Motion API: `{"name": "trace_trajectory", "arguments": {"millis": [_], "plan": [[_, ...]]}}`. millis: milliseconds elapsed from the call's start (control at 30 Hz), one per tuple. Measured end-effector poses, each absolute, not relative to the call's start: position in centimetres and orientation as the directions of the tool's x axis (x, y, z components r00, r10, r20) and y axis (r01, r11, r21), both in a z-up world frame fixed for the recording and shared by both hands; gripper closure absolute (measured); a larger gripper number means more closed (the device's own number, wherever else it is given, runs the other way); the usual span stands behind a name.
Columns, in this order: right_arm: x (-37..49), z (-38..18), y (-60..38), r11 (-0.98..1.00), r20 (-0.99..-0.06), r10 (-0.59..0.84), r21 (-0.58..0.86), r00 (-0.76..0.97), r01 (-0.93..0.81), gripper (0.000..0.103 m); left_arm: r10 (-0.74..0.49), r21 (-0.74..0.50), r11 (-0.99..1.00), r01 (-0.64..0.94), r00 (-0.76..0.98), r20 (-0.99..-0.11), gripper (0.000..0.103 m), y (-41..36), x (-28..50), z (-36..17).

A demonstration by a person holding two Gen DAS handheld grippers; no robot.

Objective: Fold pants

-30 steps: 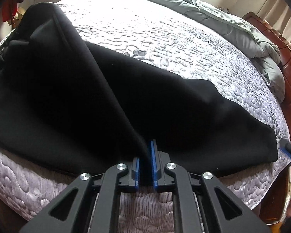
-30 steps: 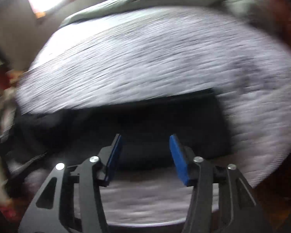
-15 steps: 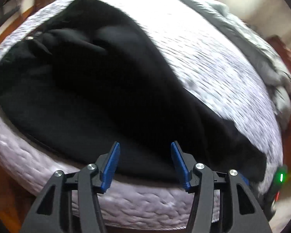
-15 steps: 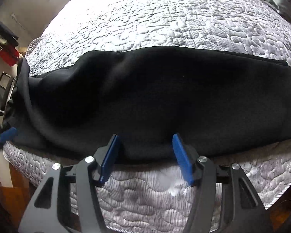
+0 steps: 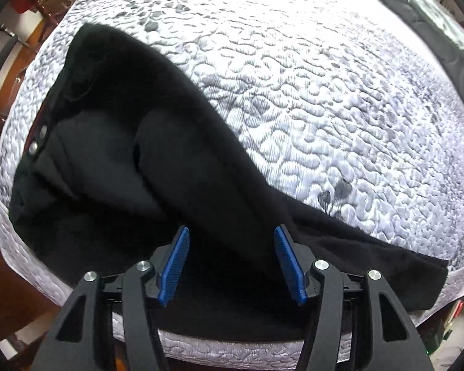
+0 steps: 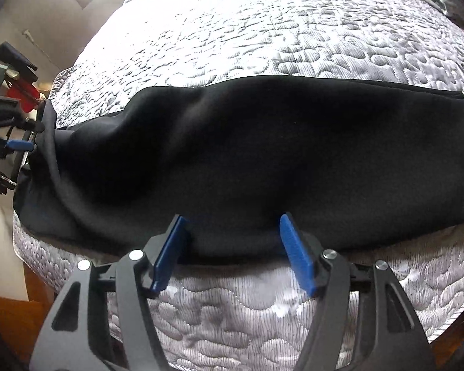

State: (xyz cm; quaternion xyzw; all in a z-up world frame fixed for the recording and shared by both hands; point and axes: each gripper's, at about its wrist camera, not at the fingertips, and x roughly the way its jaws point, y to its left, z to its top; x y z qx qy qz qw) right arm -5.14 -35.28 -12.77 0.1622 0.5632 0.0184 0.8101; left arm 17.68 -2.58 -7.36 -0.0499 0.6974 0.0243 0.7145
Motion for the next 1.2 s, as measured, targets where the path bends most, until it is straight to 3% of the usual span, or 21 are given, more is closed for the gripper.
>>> {"name": "trace_trajectory", "arguments": {"millis": [200, 267, 333, 433, 567, 667, 867, 1000, 1133, 1167, 1200], "plan": [[-5.0, -12.8, -34.9, 0.951, -0.907, 0.202, 0.272, 0.369, 0.149, 0.035, -0.032, -0.013, 0.991, -0.131, -0.146, -0.989, 0.041, -2.3, 21.7, -9.5], [-5.0, -12.9, -34.9, 0.951, -0.906, 0.202, 0.273, 0.372, 0.148, 0.035, -0.019, 0.001, 0.993, -0.121, -0.160, -0.987, 0.056, -2.3, 22.1, -9.5], [-5.0, -12.8, -34.8, 0.950, -0.905, 0.203, 0.275, 0.374, 0.150, 0.033, 0.021, 0.038, 0.993, -0.111, -0.147, -0.989, 0.089, -1.9, 22.2, -9.1], [-4.9, -12.9, -34.4, 0.953, -0.906, 0.196, 0.265, 0.374, 0.144, 0.031, -0.039, -0.022, 0.991, -0.135, -0.124, -0.992, 0.098, -0.1, 22.2, -8.8], [-4.7, -12.9, -33.8, 0.965, -0.913, 0.167, 0.229, 0.372, 0.129, 0.028, -0.128, -0.114, 0.980, -0.160, -0.079, -0.989, 0.099, 1.7, 21.2, -7.9], [-4.4, -12.0, -33.4, 0.971, -0.922, 0.140, 0.199, 0.360, 0.134, 0.036, -0.166, -0.160, 0.980, -0.122, -0.043, -0.985, 0.099, 2.2, 20.8, -6.6], [-1.4, -8.0, -28.8, 0.929, -0.853, 0.368, 0.354, 0.370, -0.107, 0.038, -0.277, -0.280, 0.950, -0.141, 0.045, -0.960, 0.089, 5.4, 20.2, -5.1], [1.9, -6.7, -23.4, 0.854, -0.806, 0.515, 0.454, 0.291, -0.255, 0.026, -0.330, -0.338, 0.924, -0.179, 0.073, -0.941, 0.083, 8.8, 18.3, -5.2], [5.6, -7.8, -18.4, 0.849, -0.841, 0.500, 0.429, 0.207, -0.309, 0.025, -0.307, -0.323, 0.925, -0.201, 0.106, -0.946, 0.080, 11.9, 16.3, -5.3], [6.2, -8.3, -17.4, 0.840, -0.841, 0.511, 0.444, 0.179, -0.312, 0.029, -0.300, -0.318, 0.926, -0.205, 0.114, -0.947, 0.077, 12.4, 15.7, -5.2], [6.6, -8.8, -16.9, 0.826, -0.833, 0.531, 0.468, 0.156, -0.314, 0.048, -0.292, -0.312, 0.927, -0.208, 0.122, -0.949, 0.068, 12.8, 15.5, -5.2]]}}
